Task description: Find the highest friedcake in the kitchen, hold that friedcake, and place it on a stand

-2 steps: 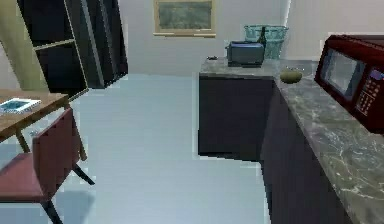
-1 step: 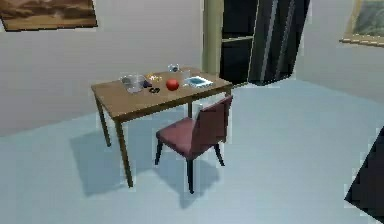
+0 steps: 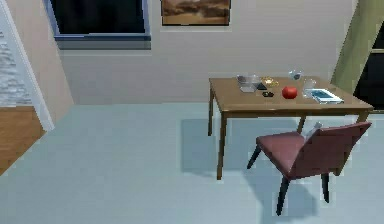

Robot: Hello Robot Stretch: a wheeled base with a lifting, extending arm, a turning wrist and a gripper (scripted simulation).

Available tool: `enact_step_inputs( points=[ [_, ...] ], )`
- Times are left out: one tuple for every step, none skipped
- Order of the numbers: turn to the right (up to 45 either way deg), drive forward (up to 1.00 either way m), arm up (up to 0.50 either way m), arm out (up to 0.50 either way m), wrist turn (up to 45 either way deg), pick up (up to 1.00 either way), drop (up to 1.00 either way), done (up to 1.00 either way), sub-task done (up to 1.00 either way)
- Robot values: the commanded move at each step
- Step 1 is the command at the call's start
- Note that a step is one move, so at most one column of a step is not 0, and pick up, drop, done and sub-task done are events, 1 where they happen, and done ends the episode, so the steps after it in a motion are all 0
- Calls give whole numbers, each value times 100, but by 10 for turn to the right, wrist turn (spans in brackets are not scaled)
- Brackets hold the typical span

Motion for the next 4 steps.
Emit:
enact_step_inputs(
  points=[
    [0,5,0,0,0,0,0,0,0],
    [-450,0,0,0,0,0,0,0,0],
    [-150,0,0,0,0,0,0,0,0],
    [0,100,0,0,0,0,0,0,0]
  ],
)
